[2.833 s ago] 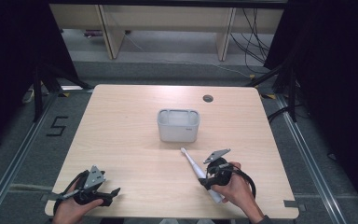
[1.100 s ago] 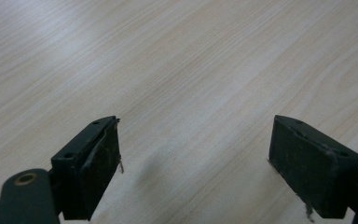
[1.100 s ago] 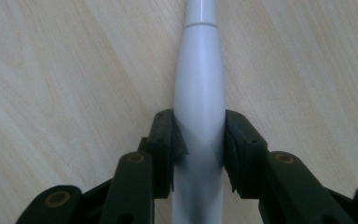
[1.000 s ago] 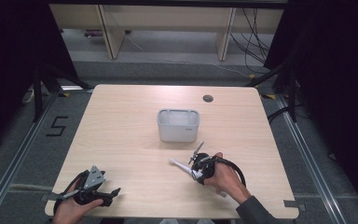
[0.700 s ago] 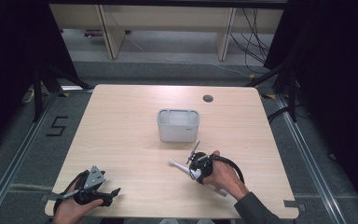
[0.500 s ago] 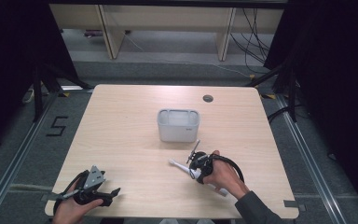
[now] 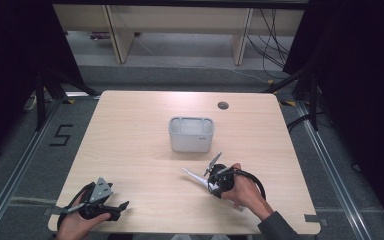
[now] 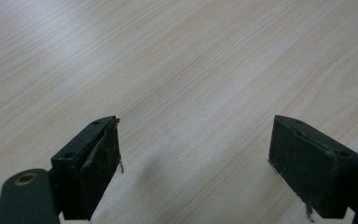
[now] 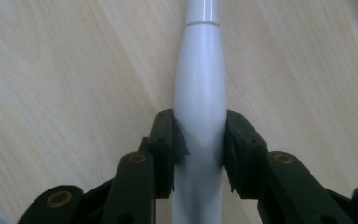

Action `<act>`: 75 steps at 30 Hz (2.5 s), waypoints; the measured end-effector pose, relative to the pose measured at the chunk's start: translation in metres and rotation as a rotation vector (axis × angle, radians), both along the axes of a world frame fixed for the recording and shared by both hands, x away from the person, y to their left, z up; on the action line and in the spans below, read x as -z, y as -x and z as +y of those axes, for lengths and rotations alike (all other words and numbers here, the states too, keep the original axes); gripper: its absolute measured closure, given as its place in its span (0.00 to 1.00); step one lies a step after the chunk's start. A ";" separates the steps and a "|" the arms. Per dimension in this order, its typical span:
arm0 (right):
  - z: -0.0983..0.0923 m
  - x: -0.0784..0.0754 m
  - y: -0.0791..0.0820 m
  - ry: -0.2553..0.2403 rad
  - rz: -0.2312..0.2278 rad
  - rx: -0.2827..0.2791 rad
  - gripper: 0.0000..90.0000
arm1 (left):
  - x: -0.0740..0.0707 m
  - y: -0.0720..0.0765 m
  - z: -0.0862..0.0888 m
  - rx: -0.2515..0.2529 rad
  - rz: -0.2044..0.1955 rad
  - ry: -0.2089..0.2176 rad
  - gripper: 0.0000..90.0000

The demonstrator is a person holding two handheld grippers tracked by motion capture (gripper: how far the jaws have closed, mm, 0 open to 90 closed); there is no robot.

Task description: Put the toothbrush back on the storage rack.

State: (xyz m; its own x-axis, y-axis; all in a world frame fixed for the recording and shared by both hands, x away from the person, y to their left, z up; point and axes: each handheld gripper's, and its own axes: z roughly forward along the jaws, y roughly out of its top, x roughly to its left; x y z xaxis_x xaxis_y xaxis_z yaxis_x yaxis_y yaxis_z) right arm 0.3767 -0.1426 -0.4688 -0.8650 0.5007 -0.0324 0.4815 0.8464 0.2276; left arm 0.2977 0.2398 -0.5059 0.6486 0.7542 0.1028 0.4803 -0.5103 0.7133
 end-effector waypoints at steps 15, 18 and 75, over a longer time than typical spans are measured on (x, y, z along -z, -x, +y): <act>-0.029 -0.021 0.021 -0.252 -0.137 0.058 0.74 | 0.000 0.000 0.000 -0.001 0.000 -0.004 0.18; -0.034 -0.027 0.022 -0.316 -0.178 0.056 0.74 | -0.001 0.000 0.001 0.012 0.004 -0.022 0.18; -0.046 -0.071 -0.045 -0.816 -0.429 0.194 0.74 | 0.000 0.000 0.000 -0.001 0.002 0.000 0.18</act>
State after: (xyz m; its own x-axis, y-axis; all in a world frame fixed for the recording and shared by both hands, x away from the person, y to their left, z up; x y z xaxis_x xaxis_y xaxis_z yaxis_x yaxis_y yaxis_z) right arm 0.4219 -0.1883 -0.3980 -0.7597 0.6432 0.0954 0.3350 0.2614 0.9053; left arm 0.2976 0.2397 -0.5063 0.6482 0.7547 0.1015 0.4820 -0.5098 0.7126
